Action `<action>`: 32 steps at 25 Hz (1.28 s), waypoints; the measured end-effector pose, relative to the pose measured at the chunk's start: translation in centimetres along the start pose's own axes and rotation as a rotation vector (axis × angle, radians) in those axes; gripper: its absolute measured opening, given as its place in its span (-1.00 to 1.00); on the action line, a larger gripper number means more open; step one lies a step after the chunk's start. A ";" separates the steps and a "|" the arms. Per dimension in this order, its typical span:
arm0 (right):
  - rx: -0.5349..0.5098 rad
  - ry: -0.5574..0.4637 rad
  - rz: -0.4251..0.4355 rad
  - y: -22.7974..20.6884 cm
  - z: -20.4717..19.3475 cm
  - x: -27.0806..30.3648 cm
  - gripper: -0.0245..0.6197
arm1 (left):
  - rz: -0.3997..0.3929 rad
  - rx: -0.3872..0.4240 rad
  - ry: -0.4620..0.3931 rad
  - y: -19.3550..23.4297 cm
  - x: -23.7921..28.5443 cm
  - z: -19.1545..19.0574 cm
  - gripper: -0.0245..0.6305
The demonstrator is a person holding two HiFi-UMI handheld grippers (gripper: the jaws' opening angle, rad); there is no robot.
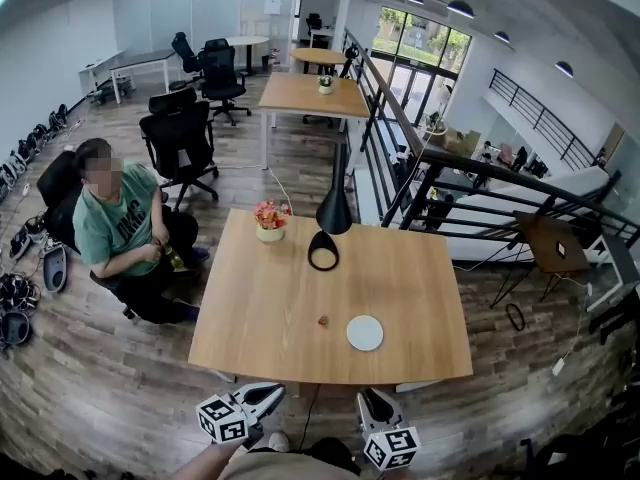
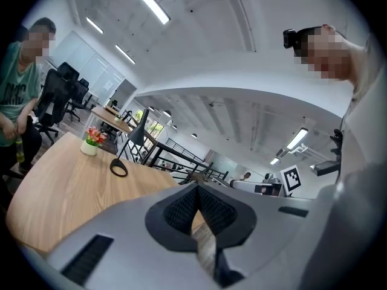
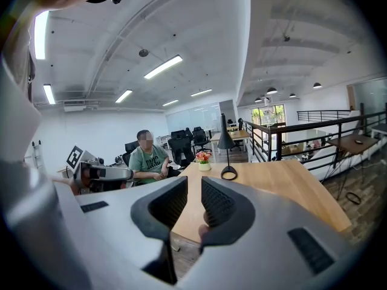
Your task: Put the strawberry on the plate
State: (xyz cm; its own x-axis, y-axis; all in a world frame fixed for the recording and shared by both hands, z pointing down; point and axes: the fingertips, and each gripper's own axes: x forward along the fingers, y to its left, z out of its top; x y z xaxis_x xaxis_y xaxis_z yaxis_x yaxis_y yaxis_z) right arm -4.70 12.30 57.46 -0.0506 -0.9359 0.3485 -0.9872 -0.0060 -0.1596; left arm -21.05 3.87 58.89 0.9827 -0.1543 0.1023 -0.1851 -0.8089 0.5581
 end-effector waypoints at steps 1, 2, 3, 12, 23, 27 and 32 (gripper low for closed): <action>0.000 -0.002 0.003 -0.1 0.0 0.3 -0.75 | -0.003 0.001 0.002 0.2 0.2 -0.1 -0.92; 0.000 -0.002 0.005 -0.2 0.0 0.6 -0.75 | -0.009 0.004 0.003 0.3 0.4 -0.2 -0.92; 0.001 -0.001 0.006 -0.3 0.0 0.8 -0.75 | -0.017 0.007 0.000 0.3 0.6 -0.1 -0.92; 0.024 -0.020 0.078 -1.9 2.3 3.1 -0.75 | 0.002 0.037 -0.060 0.8 3.7 2.2 -0.92; 0.007 -0.006 0.248 -7.0 7.3 10.4 -0.75 | 0.167 0.038 -0.160 3.4 10.8 8.2 -0.91; 0.015 0.005 0.278 -9.4 8.3 11.8 -0.75 | 0.214 0.047 -0.183 3.5 12.5 9.7 -0.91; 0.017 0.012 0.335 -11.0 8.8 13.4 -0.75 | 0.307 0.010 -0.198 5.2 13.1 8.9 -0.91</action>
State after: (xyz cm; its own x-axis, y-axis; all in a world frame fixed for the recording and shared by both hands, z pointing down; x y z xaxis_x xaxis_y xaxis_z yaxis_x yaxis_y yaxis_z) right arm 6.79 -3.29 55.73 -0.3742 -0.8825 0.2851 -0.9125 0.2956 -0.2827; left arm -9.13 -7.42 55.78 0.8617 -0.4969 0.1024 -0.4727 -0.7130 0.5178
